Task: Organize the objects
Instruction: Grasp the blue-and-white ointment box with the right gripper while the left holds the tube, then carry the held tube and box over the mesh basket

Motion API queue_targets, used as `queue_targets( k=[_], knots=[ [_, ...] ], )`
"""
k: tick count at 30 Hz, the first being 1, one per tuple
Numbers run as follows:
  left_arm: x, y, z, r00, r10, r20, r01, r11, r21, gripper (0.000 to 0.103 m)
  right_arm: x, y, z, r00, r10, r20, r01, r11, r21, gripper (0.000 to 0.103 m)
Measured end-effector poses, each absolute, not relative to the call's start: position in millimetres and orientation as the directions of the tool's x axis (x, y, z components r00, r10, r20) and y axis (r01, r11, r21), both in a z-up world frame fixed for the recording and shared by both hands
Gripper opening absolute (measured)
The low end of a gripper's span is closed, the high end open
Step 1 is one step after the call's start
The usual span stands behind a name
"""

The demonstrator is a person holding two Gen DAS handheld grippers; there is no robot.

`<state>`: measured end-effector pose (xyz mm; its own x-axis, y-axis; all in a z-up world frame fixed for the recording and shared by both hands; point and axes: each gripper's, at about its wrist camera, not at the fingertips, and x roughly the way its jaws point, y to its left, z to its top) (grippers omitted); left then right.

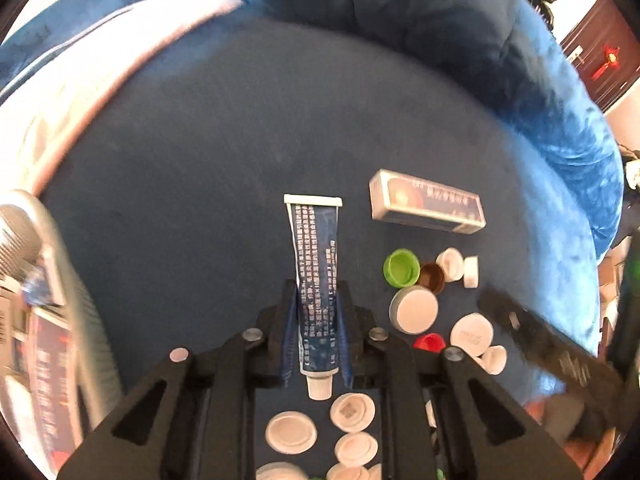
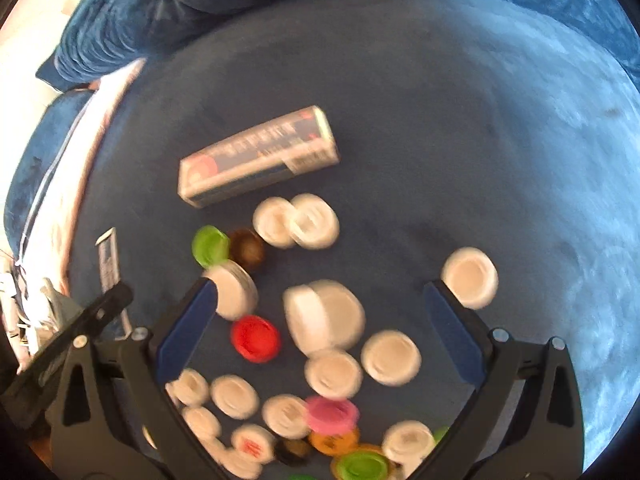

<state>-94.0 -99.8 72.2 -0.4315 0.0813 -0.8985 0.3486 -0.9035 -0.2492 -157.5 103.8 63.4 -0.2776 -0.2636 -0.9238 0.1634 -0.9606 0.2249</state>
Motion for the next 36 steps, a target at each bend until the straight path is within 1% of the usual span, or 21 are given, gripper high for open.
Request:
queue_targets(
  k=[1, 3, 4, 5, 7, 9, 13, 16, 18, 19, 20, 21, 22, 23, 24, 25, 28, 31, 34, 36],
  knots=[
    [-90, -102, 77, -0.436, 0.086, -0.896, 0.339, -0.907, -0.252, 0.017, -165, 95, 66, -0.281, -0.266, -0.922, 0.2, -0.956, 0.215, 0.103],
    [-100, -100, 79, -0.433, 0.092, -0.897, 0.325, -0.912, -0.251, 0.017, -180, 70, 70, -0.273, -0.275, -0.922, 0.351, -0.921, 0.17, 0.103],
    [-96, -104, 77, -0.429, 0.094, -0.899, 0.319, -0.915, -0.248, 0.017, -186, 56, 69, -0.258, -0.254, -0.932, 0.441, -0.889, 0.12, 0.103],
    [-95, -97, 74, -0.42, 0.097, -0.902, 0.313, -0.918, -0.244, 0.017, -192, 40, 67, -0.249, -0.21, -0.945, 0.554, -0.831, 0.039, 0.103],
    [-91, -100, 70, -0.399, 0.111, -0.91, 0.304, -0.921, -0.245, 0.017, -196, 23, 65, -0.258, -0.162, -0.953, 0.669, -0.741, -0.056, 0.103],
    [-91, -97, 61, -0.379, 0.124, -0.917, 0.291, -0.925, -0.246, 0.018, -203, 7, 59, -0.247, -0.117, -0.962, 0.771, -0.625, -0.121, 0.103],
    [-96, -102, 59, -0.379, 0.122, -0.917, 0.296, -0.923, -0.245, 0.018, -222, -8, 45, -0.248, -0.054, -0.967, 0.828, -0.53, -0.182, 0.103],
    [-94, -109, 60, -0.386, 0.121, -0.915, 0.305, -0.919, -0.25, 0.018, -236, -11, 31, -0.202, -0.046, -0.978, 0.84, -0.522, -0.149, 0.103],
    [-91, -111, 61, -0.386, 0.119, -0.915, 0.31, -0.917, -0.25, 0.018, -240, -10, 20, -0.127, -0.06, -0.99, 0.846, -0.528, -0.077, 0.101],
    [-90, -113, 61, -0.386, 0.118, -0.915, 0.313, -0.916, -0.251, 0.018, -236, -9, 16, -0.084, -0.084, -0.993, 0.851, -0.524, -0.028, 0.098],
    [-88, -114, 60, -0.388, 0.119, -0.914, 0.314, -0.915, -0.253, 0.017, -232, -7, 14, -0.074, -0.096, -0.993, 0.855, -0.518, -0.014, 0.092],
    [-89, -114, 61, -0.391, 0.12, -0.913, 0.317, -0.913, -0.256, 0.018, -228, -5, 13, -0.07, -0.101, -0.992, 0.857, -0.515, -0.007, 0.071],
    [-88, -115, 62, -0.393, 0.121, -0.911, 0.319, -0.912, -0.259, 0.017, -226, -3, 13, -0.062, -0.11, -0.992, 0.855, -0.518, 0.004, 0.057],
    [-88, -114, 63, -0.398, 0.124, -0.909, 0.319, -0.91, -0.264, 0.017, -222, 1, 16, -0.066, -0.125, -0.99, 0.847, -0.531, 0.01, 0.054],
    [-88, -113, 65, -0.397, 0.127, -0.909, 0.32, -0.909, -0.267, 0.017, -220, 4, 19, -0.065, -0.133, -0.989, 0.842, -0.538, 0.017, 0.045],
    [-88, -112, 67, -0.4, 0.132, -0.907, 0.317, -0.908, -0.273, 0.017, -217, 8, 24, -0.066, -0.143, -0.987, 0.835, -0.55, 0.024, 0.041],
    [-83, -109, 78, -0.423, 0.147, -0.894, 0.306, -0.906, -0.294, 0.017, -206, 17, 44, -0.121, -0.162, -0.979, 0.816, -0.578, -0.005, 0.04],
    [-76, -108, 99, -0.459, 0.157, -0.874, 0.293, -0.902, -0.316, 0.017, -183, 26, 75, -0.156, -0.216, -0.964, 0.779, -0.627, 0.015, 0.038],
    [-59, -113, 125, -0.5, 0.151, -0.853, 0.277, -0.905, -0.323, 0.018, -154, 18, 103, -0.143, -0.296, -0.944, 0.702, -0.703, 0.114, 0.037],
    [-38, -127, 141, -0.515, 0.141, -0.845, 0.285, -0.902, -0.325, 0.017, -140, -7, 115, -0.114, -0.356, -0.927, 0.649, -0.733, 0.202, 0.037]
  ],
)
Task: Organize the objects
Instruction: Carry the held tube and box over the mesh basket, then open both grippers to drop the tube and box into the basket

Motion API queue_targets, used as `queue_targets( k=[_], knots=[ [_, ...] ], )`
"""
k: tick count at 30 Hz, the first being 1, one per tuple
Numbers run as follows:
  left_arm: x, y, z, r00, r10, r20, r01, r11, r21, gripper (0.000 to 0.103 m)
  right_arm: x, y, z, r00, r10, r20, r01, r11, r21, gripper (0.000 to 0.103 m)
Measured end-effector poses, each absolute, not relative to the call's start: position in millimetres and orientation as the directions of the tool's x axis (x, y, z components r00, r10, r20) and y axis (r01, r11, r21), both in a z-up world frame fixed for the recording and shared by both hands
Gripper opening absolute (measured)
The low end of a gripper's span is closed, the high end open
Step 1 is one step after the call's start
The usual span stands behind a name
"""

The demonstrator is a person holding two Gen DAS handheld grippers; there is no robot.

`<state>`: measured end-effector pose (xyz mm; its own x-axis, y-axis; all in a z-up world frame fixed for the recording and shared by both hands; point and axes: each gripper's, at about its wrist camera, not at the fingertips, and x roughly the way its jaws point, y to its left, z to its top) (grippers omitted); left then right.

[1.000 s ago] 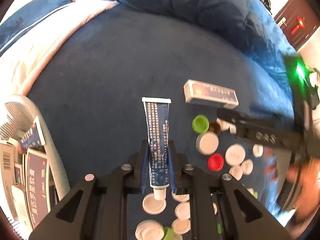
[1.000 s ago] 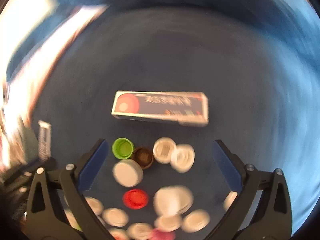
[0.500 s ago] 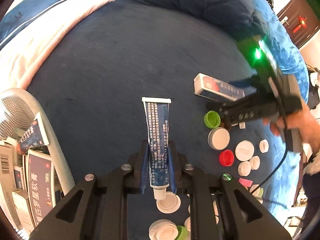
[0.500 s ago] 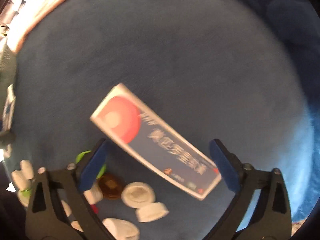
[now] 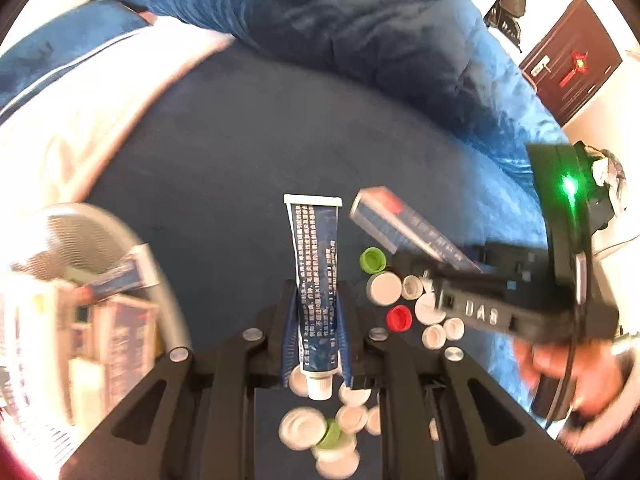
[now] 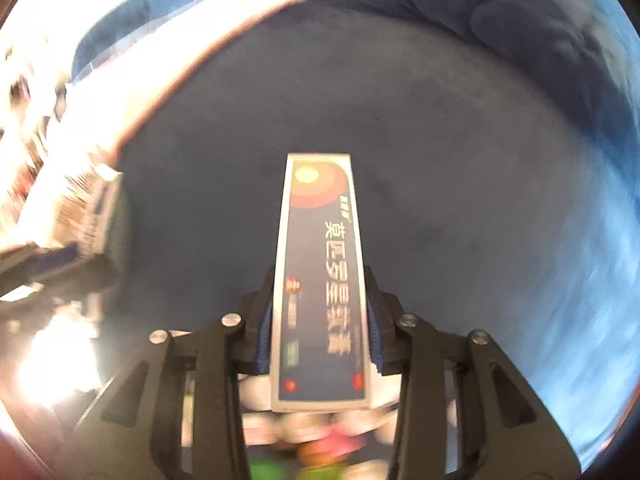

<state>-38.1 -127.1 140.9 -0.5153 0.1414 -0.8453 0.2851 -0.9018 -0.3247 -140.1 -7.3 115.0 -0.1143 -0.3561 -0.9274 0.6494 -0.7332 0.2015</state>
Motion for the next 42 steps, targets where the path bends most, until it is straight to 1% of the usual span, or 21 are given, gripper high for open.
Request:
queue_targets(
  k=[2, 6, 7, 9, 11, 12, 14, 16, 19, 21, 24, 26, 30, 31, 32, 33, 34, 35, 36, 40, 42],
  knots=[
    [-17, -145, 153, -0.528, 0.128, -0.839, 0.31, -0.891, -0.332, 0.017, -117, -14, 123, -0.089, -0.403, -0.911, 0.607, -0.747, 0.271, 0.037],
    [40, -192, 182, -0.557, 0.033, -0.83, 0.382, -0.877, -0.292, 0.017, -71, -66, 135, -0.039, -0.483, -0.875, 0.6, -0.711, 0.366, 0.037],
    [49, -201, 185, -0.56, 0.023, -0.828, 0.395, -0.871, -0.291, 0.017, -60, -82, 138, -0.027, -0.49, -0.871, 0.611, -0.698, 0.374, 0.038],
    [73, -228, 195, -0.561, -0.015, -0.828, 0.441, -0.852, -0.283, 0.017, -45, -97, 147, -0.109, -0.451, -0.886, 0.647, -0.709, 0.281, 0.038],
    [96, -256, 199, -0.559, -0.04, -0.828, 0.485, -0.825, -0.288, 0.017, -51, -119, 156, -0.056, -0.503, -0.862, 0.663, -0.664, 0.345, 0.038],
    [106, -268, 200, -0.557, -0.046, -0.829, 0.503, -0.814, -0.292, 0.017, -48, -123, 160, -0.073, -0.499, -0.864, 0.671, -0.665, 0.327, 0.038],
    [121, -287, 196, -0.545, -0.057, -0.837, 0.532, -0.795, -0.293, 0.017, -39, -132, 171, -0.084, -0.493, -0.866, 0.693, -0.654, 0.305, 0.038],
    [135, -304, 191, -0.534, -0.065, -0.843, 0.563, -0.771, -0.297, 0.017, -35, -135, 171, -0.032, -0.494, -0.869, 0.689, -0.641, 0.339, 0.038],
    [139, -313, 178, -0.507, -0.061, -0.86, 0.582, -0.76, -0.29, 0.017, -26, -134, 166, 0.098, -0.482, -0.871, 0.663, -0.621, 0.418, 0.038],
    [140, -317, 165, -0.481, -0.056, -0.875, 0.595, -0.754, -0.279, 0.017, -19, -136, 154, 0.227, -0.456, -0.861, 0.63, -0.605, 0.486, 0.038],
    [130, -315, 148, -0.456, -0.053, -0.889, 0.607, -0.749, -0.267, 0.017, -16, -149, 135, 0.331, -0.421, -0.845, 0.589, -0.607, 0.533, 0.04],
    [123, -313, 139, -0.439, -0.056, -0.897, 0.615, -0.747, -0.254, 0.017, -25, -162, 123, 0.301, -0.417, -0.858, 0.56, -0.651, 0.513, 0.04],
    [113, -315, 121, -0.401, -0.079, -0.913, 0.636, -0.741, -0.215, 0.017, -42, -181, 110, 0.259, -0.461, -0.849, 0.502, -0.687, 0.526, 0.04],
    [113, -316, 119, -0.401, -0.076, -0.913, 0.636, -0.74, -0.218, 0.017, -43, -186, 108, 0.257, -0.464, -0.848, 0.501, -0.686, 0.528, 0.043],
    [114, -316, 118, -0.402, -0.077, -0.913, 0.638, -0.739, -0.219, 0.024, -42, -185, 109, 0.258, -0.461, -0.849, 0.505, -0.685, 0.526, 0.048],
    [115, -318, 117, -0.395, -0.089, -0.914, 0.644, -0.737, -0.207, 0.044, -40, -185, 111, 0.249, -0.457, -0.854, 0.512, -0.686, 0.517, 0.063],
    [116, -319, 118, -0.395, -0.097, -0.914, 0.647, -0.735, -0.202, 0.055, -39, -179, 116, 0.229, -0.469, -0.853, 0.52, -0.682, 0.515, 0.077],
    [118, -321, 120, -0.403, -0.106, -0.909, 0.651, -0.731, -0.204, 0.069, -40, -166, 124, 0.194, -0.493, -0.848, 0.523, -0.679, 0.515, 0.085],
    [120, -323, 122, -0.412, -0.108, -0.905, 0.656, -0.725, -0.212, 0.073, -41, -161, 127, 0.172, -0.498, -0.85, 0.521, -0.686, 0.507, 0.094],
    [125, -323, 130, -0.41, -0.138, -0.902, 0.669, -0.717, -0.195, 0.076, -39, -145, 136, 0.096, -0.509, -0.856, 0.503, -0.717, 0.483, 0.096],
    [127, -320, 134, -0.41, -0.151, -0.9, 0.671, -0.718, -0.185, 0.084, -34, -137, 139, 0.072, -0.5, -0.863, 0.502, -0.73, 0.464, 0.097]
  ],
)
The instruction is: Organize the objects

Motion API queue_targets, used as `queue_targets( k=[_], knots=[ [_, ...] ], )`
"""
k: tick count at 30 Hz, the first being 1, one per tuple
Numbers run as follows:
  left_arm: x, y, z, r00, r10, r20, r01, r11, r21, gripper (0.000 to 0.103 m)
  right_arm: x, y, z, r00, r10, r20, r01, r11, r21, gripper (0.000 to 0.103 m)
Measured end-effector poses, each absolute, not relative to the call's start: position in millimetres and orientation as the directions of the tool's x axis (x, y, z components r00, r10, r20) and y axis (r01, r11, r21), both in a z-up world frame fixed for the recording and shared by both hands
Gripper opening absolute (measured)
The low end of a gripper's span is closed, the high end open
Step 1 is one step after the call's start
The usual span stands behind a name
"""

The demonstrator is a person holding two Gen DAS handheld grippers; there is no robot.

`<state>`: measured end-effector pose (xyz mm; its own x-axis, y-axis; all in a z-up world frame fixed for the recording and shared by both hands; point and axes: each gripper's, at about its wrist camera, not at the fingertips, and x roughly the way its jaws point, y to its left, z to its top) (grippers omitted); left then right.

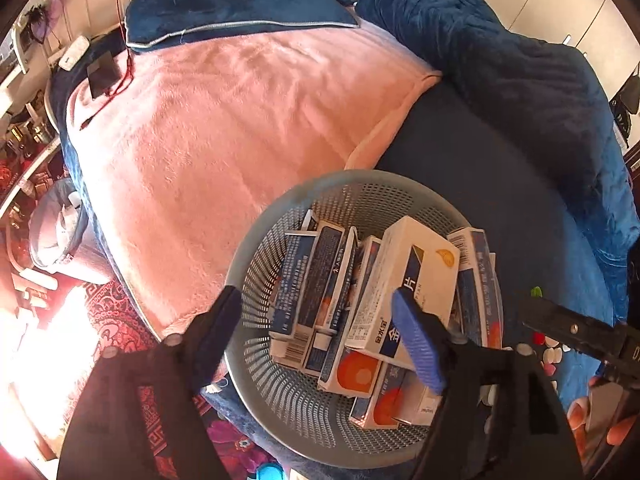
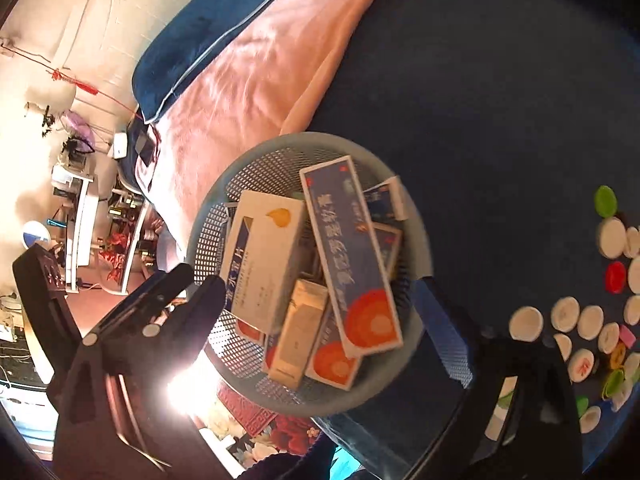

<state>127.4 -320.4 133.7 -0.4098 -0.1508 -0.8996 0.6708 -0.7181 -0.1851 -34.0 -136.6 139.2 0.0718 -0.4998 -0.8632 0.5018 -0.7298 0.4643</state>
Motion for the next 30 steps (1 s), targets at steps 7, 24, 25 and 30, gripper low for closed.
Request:
queue_targets(
  k=[7, 24, 25, 30],
  knots=[
    [137, -308, 143, -0.361, -0.226, -0.905, 0.689, -0.719, -0.096, 0.097, -3, -130, 143, -0.001, -0.463, -0.886, 0.567, -0.731, 0.381, 0.103],
    [164, -279, 167, -0.345, -0.313, -0.885, 0.662, -0.75, 0.007, 0.103, 28, -118, 164, -0.079, -0.525, -0.847, 0.636, -0.681, 0.363, 0.103],
    [165, -276, 168, -0.347, -0.311, -0.885, 0.659, -0.752, 0.006, 0.103, 31, -116, 168, -0.085, -0.532, -0.842, 0.637, -0.679, 0.365, 0.103],
    [174, -266, 176, -0.357, -0.315, -0.88, 0.65, -0.76, 0.008, 0.102, 37, -106, 173, -0.1, -0.551, -0.829, 0.609, -0.692, 0.387, 0.103]
  ],
)
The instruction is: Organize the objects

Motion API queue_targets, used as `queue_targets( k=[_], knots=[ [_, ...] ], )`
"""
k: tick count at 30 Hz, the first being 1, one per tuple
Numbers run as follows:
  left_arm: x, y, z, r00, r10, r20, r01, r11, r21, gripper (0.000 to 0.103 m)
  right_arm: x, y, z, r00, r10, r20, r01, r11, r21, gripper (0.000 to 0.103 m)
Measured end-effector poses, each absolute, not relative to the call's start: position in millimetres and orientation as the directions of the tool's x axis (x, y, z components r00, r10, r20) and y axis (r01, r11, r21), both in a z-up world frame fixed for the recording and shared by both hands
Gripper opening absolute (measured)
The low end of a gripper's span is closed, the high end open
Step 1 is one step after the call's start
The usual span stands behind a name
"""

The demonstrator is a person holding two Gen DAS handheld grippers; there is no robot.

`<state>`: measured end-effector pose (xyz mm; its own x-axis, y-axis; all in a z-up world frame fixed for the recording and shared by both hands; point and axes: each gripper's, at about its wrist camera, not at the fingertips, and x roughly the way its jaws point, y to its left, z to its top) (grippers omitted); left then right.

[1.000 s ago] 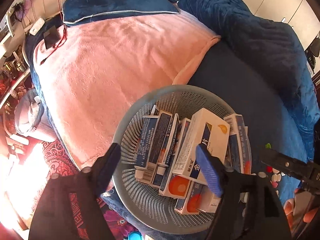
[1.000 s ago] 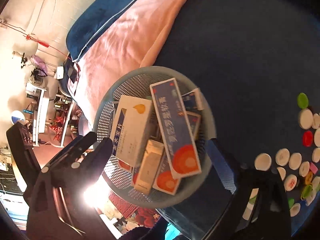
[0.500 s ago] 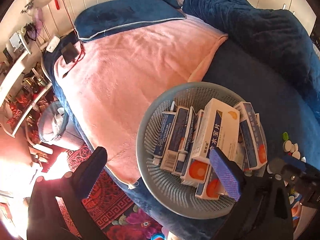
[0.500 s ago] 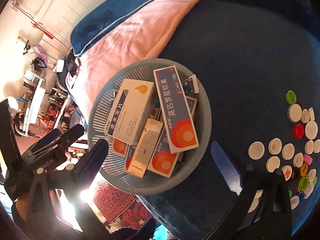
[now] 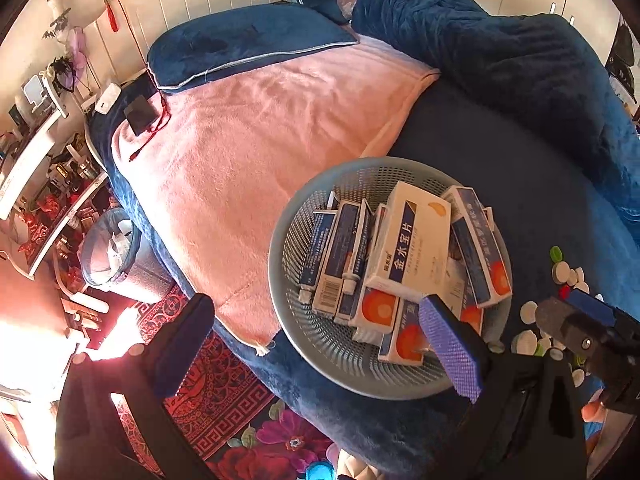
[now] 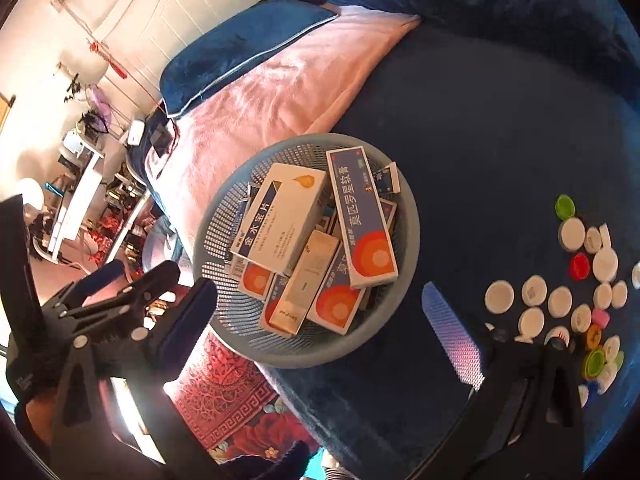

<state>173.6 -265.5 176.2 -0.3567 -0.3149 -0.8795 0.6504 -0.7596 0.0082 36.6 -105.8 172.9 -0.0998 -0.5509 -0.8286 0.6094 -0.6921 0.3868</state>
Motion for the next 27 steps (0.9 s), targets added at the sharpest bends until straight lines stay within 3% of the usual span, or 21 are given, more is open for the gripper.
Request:
queue_targets(
  k=[15, 27],
  knots=[
    [202, -230, 189, -0.414, -0.225, -0.882, 0.612, -0.786, -0.087, 0.102, 56, -66, 189, -0.186, -0.564, -0.805, 0.563, -0.732, 0.383, 0.103],
    [220, -205, 192, -0.43, -0.289, -0.855, 0.645, -0.762, -0.066, 0.102, 73, -50, 195, -0.22, -0.555, -0.802, 0.581, -0.735, 0.35, 0.103]
  ],
)
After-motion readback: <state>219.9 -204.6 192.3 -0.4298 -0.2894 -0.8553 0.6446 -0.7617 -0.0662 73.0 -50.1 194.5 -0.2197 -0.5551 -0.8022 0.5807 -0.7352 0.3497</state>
